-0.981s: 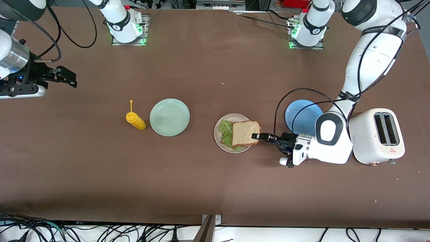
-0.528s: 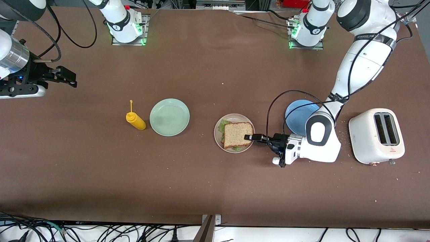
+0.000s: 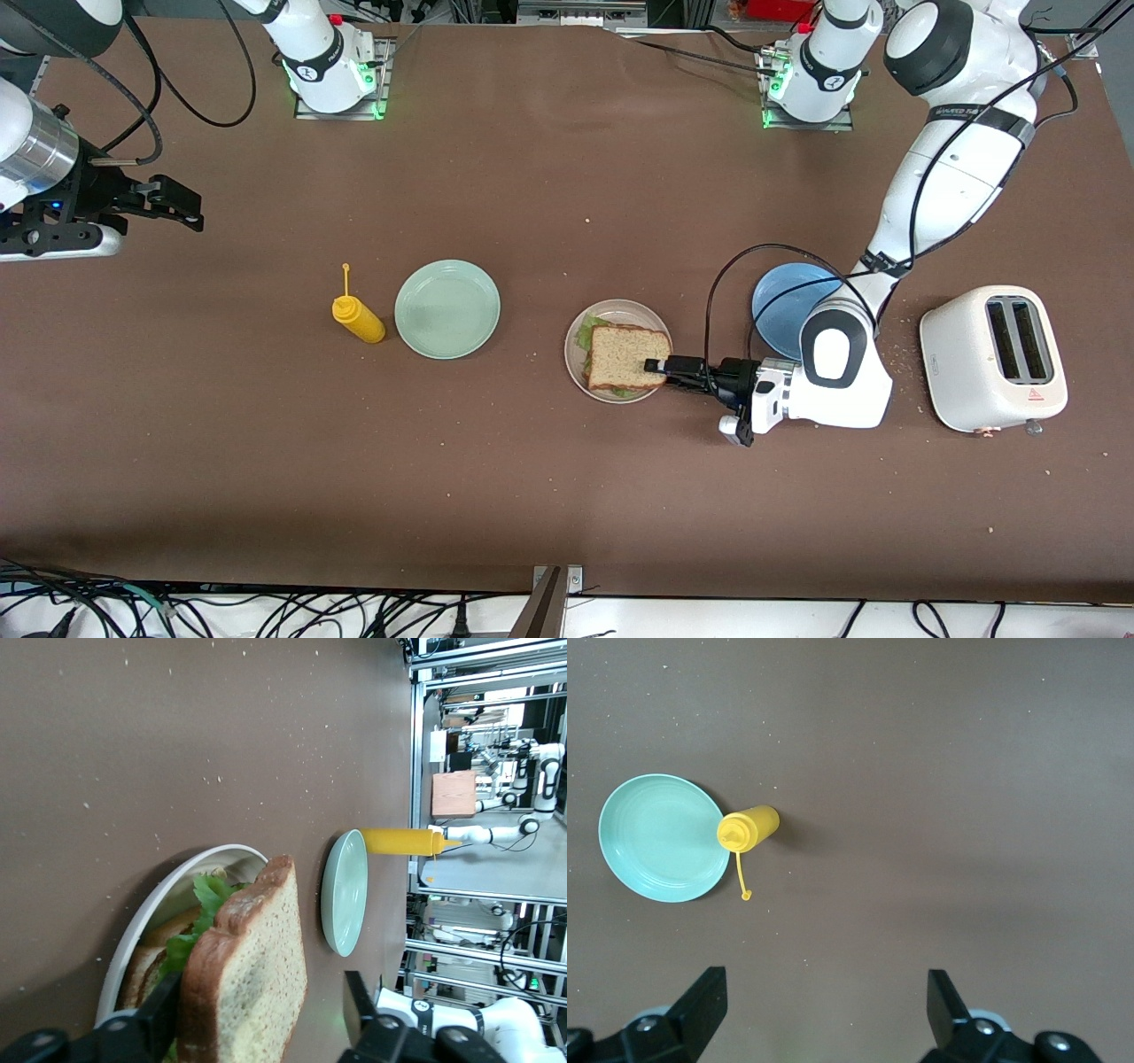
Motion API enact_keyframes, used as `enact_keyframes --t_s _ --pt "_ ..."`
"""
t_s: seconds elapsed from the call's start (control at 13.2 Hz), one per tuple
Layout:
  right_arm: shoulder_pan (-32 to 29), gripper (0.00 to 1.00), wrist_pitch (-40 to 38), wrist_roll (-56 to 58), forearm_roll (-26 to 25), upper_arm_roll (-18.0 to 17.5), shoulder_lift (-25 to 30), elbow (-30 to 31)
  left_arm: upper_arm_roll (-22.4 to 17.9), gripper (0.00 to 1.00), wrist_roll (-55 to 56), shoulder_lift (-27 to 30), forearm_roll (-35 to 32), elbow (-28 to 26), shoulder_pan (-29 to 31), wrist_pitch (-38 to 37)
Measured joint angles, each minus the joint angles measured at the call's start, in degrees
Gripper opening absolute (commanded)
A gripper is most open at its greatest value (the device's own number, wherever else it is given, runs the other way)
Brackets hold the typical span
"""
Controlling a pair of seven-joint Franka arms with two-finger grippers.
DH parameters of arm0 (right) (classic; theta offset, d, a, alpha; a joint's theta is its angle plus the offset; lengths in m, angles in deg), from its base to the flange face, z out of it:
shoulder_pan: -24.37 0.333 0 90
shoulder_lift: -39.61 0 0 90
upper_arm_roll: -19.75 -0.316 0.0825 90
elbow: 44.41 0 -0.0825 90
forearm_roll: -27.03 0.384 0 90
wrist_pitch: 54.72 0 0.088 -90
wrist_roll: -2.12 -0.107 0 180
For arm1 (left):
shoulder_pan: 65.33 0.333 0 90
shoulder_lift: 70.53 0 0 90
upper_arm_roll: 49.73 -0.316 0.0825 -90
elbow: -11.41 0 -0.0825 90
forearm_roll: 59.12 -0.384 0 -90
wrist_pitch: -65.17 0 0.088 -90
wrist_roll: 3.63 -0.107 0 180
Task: Make sandwich in beige plate with both arms
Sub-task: 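Lower the bread onto the lettuce and open the left gripper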
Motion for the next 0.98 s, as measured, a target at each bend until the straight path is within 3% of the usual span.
enact_keyframes --t_s 0.45,0.68,0.98 --pt "0.0 1.0 0.0 0.0 0.0 0.0 -0.2 0.0 0.0 1.0 1.5 3.8 -10.6 0.4 0.4 0.0" --pt "0.0 1.0 0.1 0.0 0.0 0.0 -0.2 0.0 0.3 1.0 9.1 7.1 -19.0 0.8 0.4 -0.7" --pt "0.0 1.0 0.1 0.0 0.0 0.0 -0.2 0.0 0.4 1.0 17.1 15.4 -30.5 1.1 0.7 -8.7"
